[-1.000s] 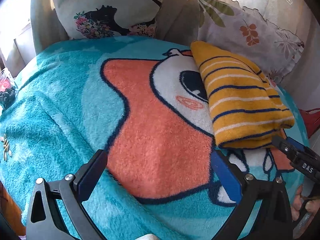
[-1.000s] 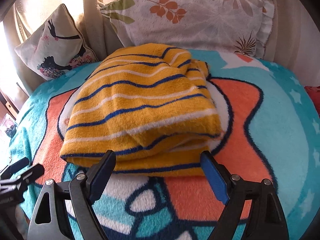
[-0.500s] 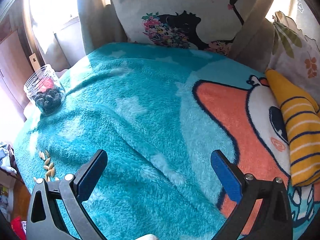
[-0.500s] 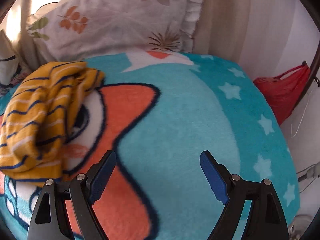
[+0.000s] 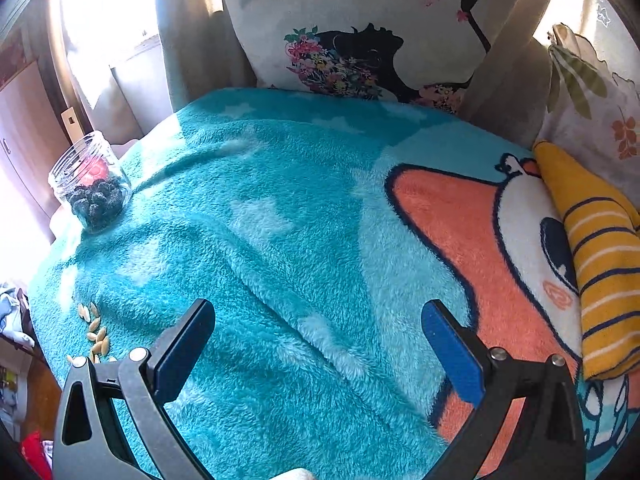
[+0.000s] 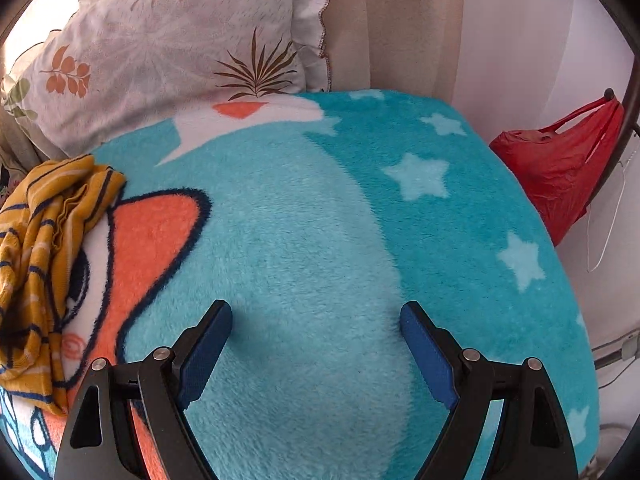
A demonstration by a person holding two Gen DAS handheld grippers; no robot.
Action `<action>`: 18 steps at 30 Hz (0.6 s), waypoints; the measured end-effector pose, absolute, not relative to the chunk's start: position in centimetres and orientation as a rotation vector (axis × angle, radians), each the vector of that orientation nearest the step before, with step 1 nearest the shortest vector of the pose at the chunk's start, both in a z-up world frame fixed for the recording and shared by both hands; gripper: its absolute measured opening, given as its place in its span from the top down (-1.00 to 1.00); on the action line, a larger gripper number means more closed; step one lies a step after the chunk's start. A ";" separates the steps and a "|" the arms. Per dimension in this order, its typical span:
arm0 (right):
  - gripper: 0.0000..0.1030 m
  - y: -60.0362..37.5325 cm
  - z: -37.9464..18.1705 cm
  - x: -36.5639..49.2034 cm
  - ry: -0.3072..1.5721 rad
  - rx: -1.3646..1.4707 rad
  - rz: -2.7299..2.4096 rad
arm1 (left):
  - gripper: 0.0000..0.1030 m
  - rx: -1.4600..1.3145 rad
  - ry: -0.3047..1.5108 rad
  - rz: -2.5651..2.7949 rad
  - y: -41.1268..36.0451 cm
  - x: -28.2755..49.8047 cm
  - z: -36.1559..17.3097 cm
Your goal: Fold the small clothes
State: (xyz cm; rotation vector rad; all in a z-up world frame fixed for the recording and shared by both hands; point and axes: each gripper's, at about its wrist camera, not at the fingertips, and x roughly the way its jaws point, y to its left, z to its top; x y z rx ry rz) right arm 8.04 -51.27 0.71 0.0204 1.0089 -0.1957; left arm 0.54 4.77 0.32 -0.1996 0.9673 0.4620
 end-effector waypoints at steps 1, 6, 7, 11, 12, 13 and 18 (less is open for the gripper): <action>-0.74 -51.3 0.7 8.1 1.008 0.022 -0.193 | -0.99 -0.199 0.968 0.458 4.5 0.6 0.3; -0.74 -50.4 1.1 7.7 0.999 0.023 -0.177 | -0.99 -0.186 0.969 0.450 3.5 0.8 0.2; -0.74 -50.0 1.4 7.4 0.991 0.027 -0.160 | -0.99 -0.184 0.970 0.448 3.3 0.9 0.2; -0.74 -47.7 2.9 6.5 0.969 0.055 -0.082 | -0.99 -0.172 0.966 0.445 2.6 0.9 0.1; -0.74 -46.7 3.6 6.4 0.955 0.063 -0.042 | -0.99 -0.169 0.963 0.447 2.5 0.9 0.0; -0.74 -45.6 4.3 6.4 0.940 0.064 -0.006 | -0.99 -0.167 0.964 0.450 2.5 1.0 -0.1; -0.74 -39.4 6.3 7.4 0.896 0.096 0.208 | -0.99 -0.206 0.977 0.448 2.5 0.9 -0.7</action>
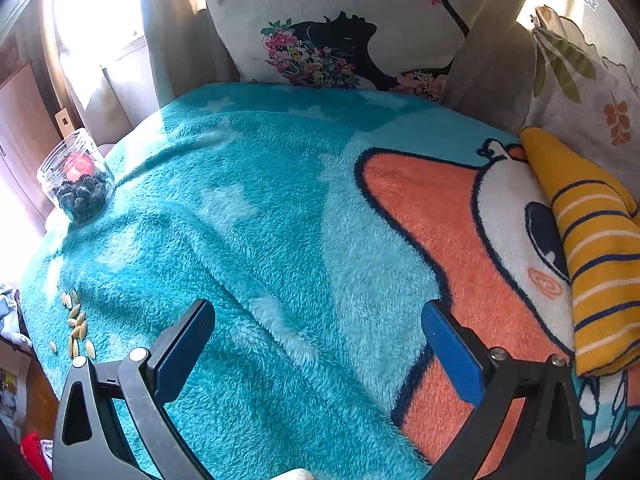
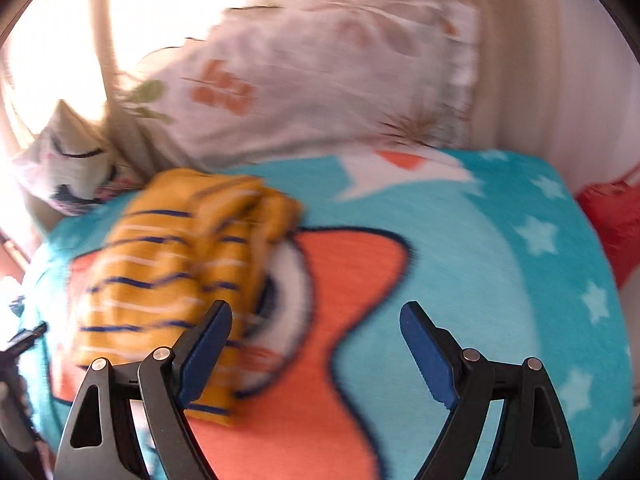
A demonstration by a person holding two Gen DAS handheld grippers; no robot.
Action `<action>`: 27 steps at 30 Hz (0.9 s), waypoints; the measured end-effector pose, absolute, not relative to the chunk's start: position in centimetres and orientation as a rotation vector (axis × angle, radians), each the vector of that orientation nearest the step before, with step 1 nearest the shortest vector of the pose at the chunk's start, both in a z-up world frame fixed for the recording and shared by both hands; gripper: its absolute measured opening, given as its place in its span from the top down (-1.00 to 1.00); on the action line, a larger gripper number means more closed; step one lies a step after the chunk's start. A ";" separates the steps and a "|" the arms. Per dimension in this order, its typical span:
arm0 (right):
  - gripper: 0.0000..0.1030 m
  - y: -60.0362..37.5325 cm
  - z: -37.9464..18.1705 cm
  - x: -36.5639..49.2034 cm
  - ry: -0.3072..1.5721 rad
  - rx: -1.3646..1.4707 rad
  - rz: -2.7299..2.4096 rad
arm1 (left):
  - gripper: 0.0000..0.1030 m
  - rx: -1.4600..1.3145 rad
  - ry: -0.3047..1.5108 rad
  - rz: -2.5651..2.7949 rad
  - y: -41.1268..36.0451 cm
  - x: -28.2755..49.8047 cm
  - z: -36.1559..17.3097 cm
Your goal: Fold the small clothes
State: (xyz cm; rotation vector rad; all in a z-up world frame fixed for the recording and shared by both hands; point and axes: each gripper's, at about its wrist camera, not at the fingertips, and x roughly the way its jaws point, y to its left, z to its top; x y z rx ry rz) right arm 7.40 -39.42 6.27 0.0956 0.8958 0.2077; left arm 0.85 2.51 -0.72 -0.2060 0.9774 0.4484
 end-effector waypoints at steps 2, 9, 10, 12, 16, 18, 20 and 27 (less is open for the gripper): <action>-0.74 -37.3 6.4 7.8 0.893 0.095 0.250 | -0.99 -0.222 0.978 0.439 2.4 0.6 -0.7; -0.69 -33.9 4.9 7.5 0.908 0.060 0.253 | -0.99 -0.253 0.978 0.379 1.3 0.0 -0.4; -0.56 -33.9 4.5 7.6 0.926 0.073 0.263 | -0.99 -0.257 0.978 0.367 1.1 0.0 -0.4; 0.57 -34.3 3.5 7.9 1.008 0.106 0.315 | -0.99 -0.258 0.978 0.347 0.7 0.0 -0.3; 0.79 -36.0 3.1 7.5 1.030 0.185 0.297 | -0.99 -0.260 0.973 0.319 0.1 -0.2 0.0; 0.80 -37.1 2.9 7.1 1.038 0.207 0.255 | -0.99 -0.259 0.973 0.314 0.0 -0.2 0.0; 0.78 -37.8 3.0 6.7 1.030 0.231 0.238 | -0.99 -0.263 0.973 0.310 0.1 -0.2 0.0; -0.14 -37.5 5.0 5.8 0.947 0.202 0.188 | -0.99 -0.264 0.978 0.284 -0.8 -0.2 0.1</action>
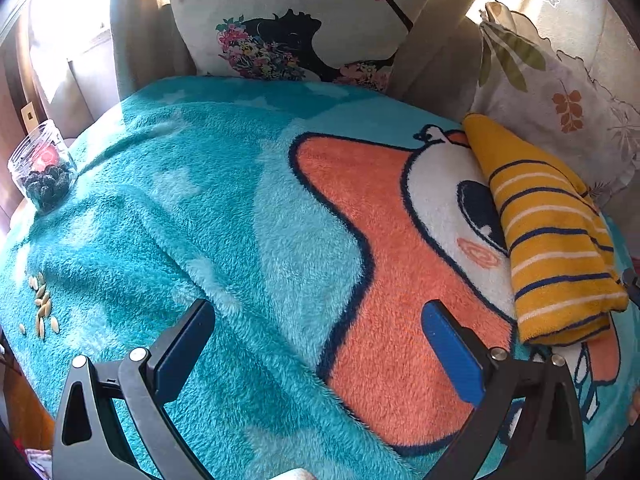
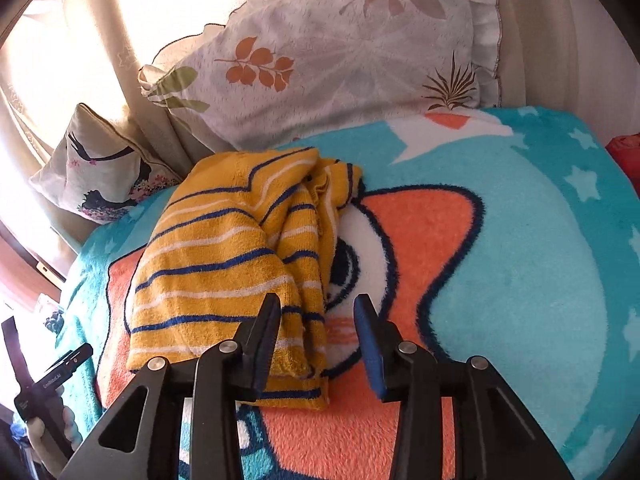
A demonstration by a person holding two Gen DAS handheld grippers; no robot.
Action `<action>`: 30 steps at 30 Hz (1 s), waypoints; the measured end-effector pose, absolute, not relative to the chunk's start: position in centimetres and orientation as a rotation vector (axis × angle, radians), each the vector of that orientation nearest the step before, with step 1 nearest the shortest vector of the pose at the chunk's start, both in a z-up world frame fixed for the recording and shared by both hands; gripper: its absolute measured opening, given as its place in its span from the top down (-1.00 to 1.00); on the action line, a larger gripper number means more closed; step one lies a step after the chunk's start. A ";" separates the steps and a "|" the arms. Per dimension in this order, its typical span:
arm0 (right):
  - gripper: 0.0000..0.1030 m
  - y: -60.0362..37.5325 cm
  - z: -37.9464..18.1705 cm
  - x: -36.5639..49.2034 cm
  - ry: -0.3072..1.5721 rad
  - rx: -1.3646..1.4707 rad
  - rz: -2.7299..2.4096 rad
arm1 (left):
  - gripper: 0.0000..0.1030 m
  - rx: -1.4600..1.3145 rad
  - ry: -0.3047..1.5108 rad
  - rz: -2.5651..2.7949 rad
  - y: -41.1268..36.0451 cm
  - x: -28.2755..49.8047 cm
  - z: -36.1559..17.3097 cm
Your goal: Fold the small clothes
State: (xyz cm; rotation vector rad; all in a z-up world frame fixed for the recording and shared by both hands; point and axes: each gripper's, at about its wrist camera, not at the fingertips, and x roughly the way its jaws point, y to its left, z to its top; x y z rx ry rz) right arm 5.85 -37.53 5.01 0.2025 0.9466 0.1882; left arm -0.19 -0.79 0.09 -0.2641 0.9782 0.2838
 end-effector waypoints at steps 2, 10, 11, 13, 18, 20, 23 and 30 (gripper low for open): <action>-0.48 -37.2 5.1 6.3 0.937 0.190 0.192 | -0.99 -0.260 0.977 0.271 -1.3 -0.2 0.2; -0.73 -37.5 0.1 14.5 1.089 0.362 0.309 | -0.99 -0.259 0.973 0.219 -3.2 -0.6 0.9; -0.75 -37.4 -0.3 15.0 1.085 0.391 0.326 | -0.99 -0.257 0.971 0.216 -3.4 -0.7 1.0; -0.26 -36.9 -0.4 15.4 1.091 0.435 0.412 | -0.99 -0.250 0.970 0.209 -3.8 -0.7 1.2; 0.41 -38.0 1.7 12.9 1.040 0.499 0.474 | -0.99 -0.242 0.976 0.186 -4.8 -0.4 1.5; 0.61 -39.7 2.6 11.3 1.000 0.511 0.449 | -0.99 -0.241 0.977 0.179 -5.2 -0.2 1.5; 0.81 -41.2 3.0 10.2 0.998 0.349 0.243 | -0.99 -0.237 0.990 0.156 -6.0 0.4 1.1; 0.59 -38.7 7.9 8.3 0.858 0.312 0.359 | -0.99 -0.210 1.005 0.119 -8.4 1.4 1.4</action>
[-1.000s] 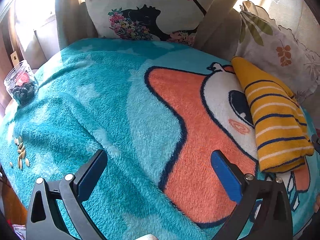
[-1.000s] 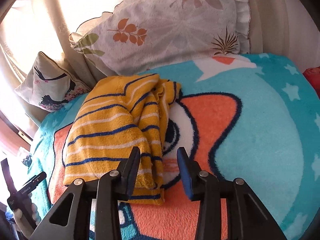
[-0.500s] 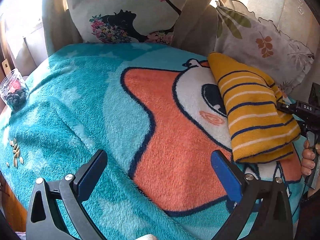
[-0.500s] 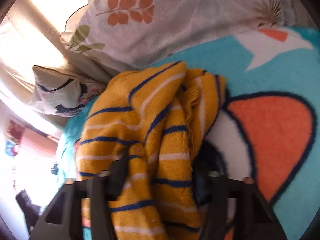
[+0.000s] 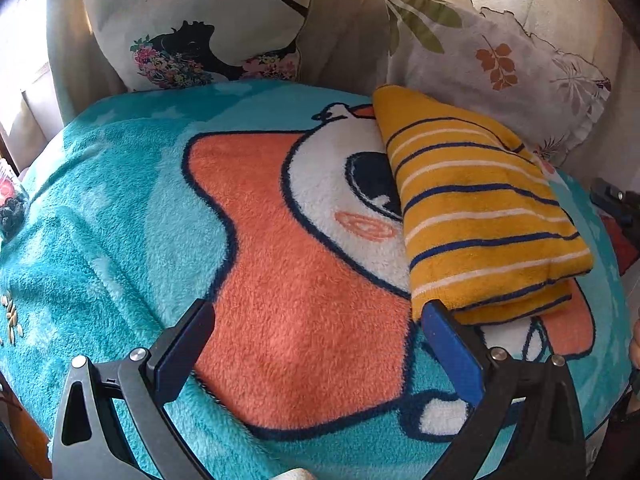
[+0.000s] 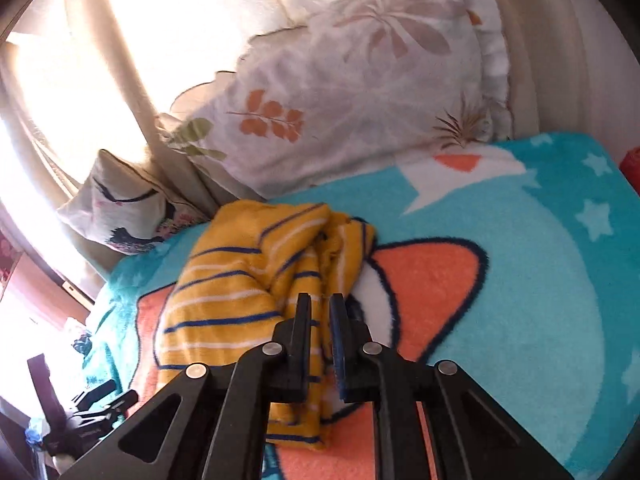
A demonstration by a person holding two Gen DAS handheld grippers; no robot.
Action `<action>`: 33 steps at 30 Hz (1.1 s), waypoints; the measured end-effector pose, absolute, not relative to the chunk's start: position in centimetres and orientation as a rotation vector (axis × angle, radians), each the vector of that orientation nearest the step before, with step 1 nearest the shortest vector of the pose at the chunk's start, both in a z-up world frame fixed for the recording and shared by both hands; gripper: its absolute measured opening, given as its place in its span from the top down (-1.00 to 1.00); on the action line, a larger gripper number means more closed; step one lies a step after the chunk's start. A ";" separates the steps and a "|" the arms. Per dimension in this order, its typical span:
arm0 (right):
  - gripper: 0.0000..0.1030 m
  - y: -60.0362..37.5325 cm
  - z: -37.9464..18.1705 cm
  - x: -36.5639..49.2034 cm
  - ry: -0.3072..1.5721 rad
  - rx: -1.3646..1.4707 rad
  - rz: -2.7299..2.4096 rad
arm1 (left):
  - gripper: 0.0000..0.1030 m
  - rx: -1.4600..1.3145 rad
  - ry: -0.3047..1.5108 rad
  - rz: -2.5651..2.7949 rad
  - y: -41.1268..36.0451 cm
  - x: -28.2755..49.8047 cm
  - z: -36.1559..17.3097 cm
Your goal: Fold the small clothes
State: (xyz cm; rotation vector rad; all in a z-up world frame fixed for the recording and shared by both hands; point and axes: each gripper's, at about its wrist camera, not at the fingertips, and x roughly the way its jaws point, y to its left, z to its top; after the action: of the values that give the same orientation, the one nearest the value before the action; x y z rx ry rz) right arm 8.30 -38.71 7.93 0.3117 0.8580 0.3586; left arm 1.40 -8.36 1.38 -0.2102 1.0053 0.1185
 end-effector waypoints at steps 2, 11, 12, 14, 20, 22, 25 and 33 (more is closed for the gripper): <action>0.45 -36.3 8.0 9.6 0.876 0.342 0.447 | -0.99 -0.187 1.010 0.116 -9.1 1.4 1.6; 0.65 -30.0 1.7 15.8 1.042 0.349 0.490 | -0.99 -0.105 1.007 0.125 -10.3 0.6 2.4; 0.68 -30.9 1.9 15.8 1.022 0.363 0.444 | -0.99 -0.103 1.007 0.123 -10.3 0.6 2.4; 0.66 -32.1 2.7 15.2 0.989 0.363 0.391 | -0.99 -0.099 1.013 0.115 -10.4 0.8 2.1; -0.02 -34.7 5.5 10.6 0.911 0.306 0.314 | -0.99 -0.095 1.035 0.096 -10.9 1.4 1.1; -0.10 -35.5 6.0 8.6 0.887 0.281 0.296 | -0.99 -0.092 1.034 0.099 -10.9 1.4 0.9; -0.28 -36.9 6.1 5.3 0.855 0.205 0.229 | -0.99 -0.091 1.030 0.103 -10.8 1.3 0.8; -0.40 -34.5 3.7 0.4 0.893 0.044 0.192 | -0.99 -0.092 0.993 0.101 -11.1 0.5 1.5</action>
State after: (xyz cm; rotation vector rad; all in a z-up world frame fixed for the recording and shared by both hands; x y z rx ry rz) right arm 0.44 -34.47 3.65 0.0436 0.8926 0.1919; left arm 0.48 -11.15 1.48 -0.0921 0.9935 0.1007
